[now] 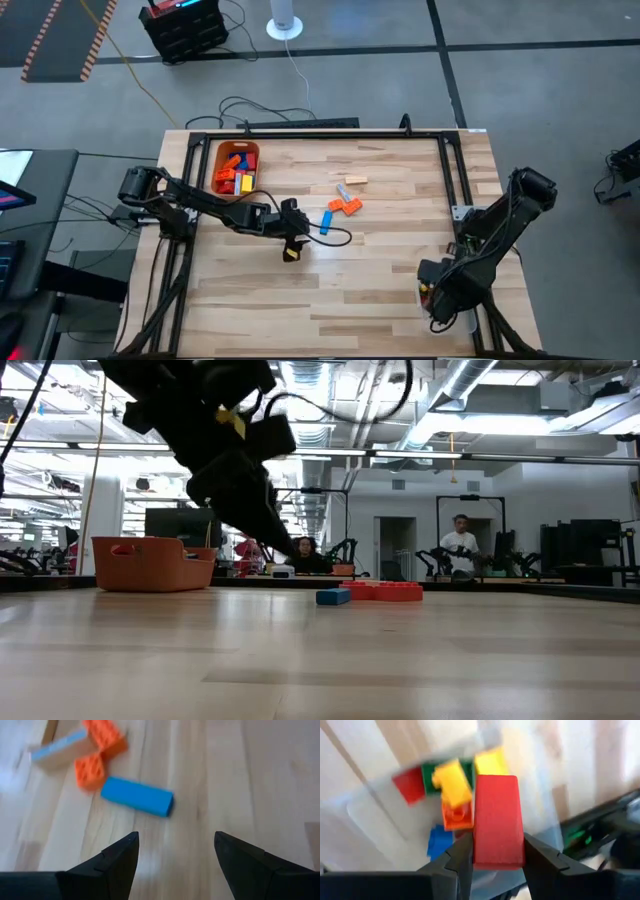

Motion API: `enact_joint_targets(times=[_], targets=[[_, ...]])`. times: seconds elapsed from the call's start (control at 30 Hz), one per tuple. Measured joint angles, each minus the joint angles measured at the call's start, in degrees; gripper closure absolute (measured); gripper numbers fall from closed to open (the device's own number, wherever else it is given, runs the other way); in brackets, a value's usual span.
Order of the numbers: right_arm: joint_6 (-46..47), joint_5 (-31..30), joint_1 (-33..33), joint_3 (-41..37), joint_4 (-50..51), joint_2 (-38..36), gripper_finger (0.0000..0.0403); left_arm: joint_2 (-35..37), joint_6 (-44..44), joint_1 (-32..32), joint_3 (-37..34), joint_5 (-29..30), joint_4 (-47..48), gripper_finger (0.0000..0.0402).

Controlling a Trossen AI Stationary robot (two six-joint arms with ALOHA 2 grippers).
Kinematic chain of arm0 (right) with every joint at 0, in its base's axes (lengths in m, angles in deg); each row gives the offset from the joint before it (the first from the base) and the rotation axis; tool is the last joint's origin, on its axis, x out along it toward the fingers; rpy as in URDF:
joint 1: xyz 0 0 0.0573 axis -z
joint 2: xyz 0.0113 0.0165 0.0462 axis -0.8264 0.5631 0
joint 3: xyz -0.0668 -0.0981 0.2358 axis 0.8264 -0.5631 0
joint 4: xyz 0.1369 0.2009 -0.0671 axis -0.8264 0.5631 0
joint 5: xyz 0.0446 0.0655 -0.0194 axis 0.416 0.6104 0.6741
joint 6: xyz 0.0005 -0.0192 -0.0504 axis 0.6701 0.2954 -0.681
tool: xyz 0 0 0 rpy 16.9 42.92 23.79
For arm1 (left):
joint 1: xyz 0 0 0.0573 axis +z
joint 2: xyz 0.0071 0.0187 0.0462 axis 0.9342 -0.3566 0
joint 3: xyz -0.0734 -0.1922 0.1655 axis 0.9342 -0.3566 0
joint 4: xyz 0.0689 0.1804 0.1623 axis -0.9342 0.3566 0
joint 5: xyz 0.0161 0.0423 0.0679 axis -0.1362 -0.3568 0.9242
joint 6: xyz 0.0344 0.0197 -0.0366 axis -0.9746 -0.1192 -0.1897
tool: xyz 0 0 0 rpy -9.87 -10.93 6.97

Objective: Sort blocks by size
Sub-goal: Put the large red wooden block into the orange bin

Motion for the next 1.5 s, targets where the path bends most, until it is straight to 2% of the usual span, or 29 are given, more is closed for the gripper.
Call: enact_joint_targets(times=[0.13,0.27,0.37,0.47,0.6,0.73,0.8,0.87,1.03,1.17,1.3,1.5], targets=[[-2.6,-8.3,0.9,4.0,1.0,-0.1,0.0239,0.0,-7.9,-1.4,0.0,0.0,-4.7,0.0148],[-7.5,-16.5,4.2,6.5,-3.0,-0.1,0.0239,0.0,-19.1,-3.7,0.0,0.0,-9.3,0.0148],[-14.7,-20.3,9.2,6.8,-12.7,-0.1,0.0241,0.0,-26.0,-5.6,0.0,0.0,-14.0,0.0148],[-24.9,-21.1,15.4,6.2,-26.8,-0.1,0.0241,0.0,-33.6,-7.7,0.0,0.0,-17.8,0.0148],[-36.3,-17.9,22.3,5.5,-43.1,-0.1,0.0240,0.0,-43.6,-10.9,0.0,1.3,-22.3,0.0148],[-40.9,-9.4,27.2,5.5,-49.2,-0.1,0.0240,0.0,-54.3,-14.4,0.0,9.6,-28.4,0.0148],[-42.2,-6.9,28.8,5.5,-51.2,-0.1,0.0240,0.0,-59.2,-15.5,0.0,13.9,-31.8,0.0148],[-43.2,-5.3,29.9,5.5,-52.6,-0.1,0.0240,0.0,-63.7,-15.8,0.0,15.5,-34.2,0.0148],[-44.7,-3.4,31.0,5.5,-54.2,-0.1,0.0240,0.0,-70.8,-15.6,0.0,13.8,-36.3,0.0148],[-44.8,-2.9,31.3,5.4,-55.1,0.6,0.0240,0.0,-75.3,-15.0,0.0,10.3,-37.8,0.0160],[-44.6,-2.9,32.0,5.4,-55.8,0.5,0.0240,0.0,-80.3,-14.6,0.0,5.9,-37.9,0.0197],[-44.3,-1.5,33.2,5.4,-57.1,0.6,0.0240,0.0,-82.3,-13.4,0.0,4.3,-39.6,0.0254]])
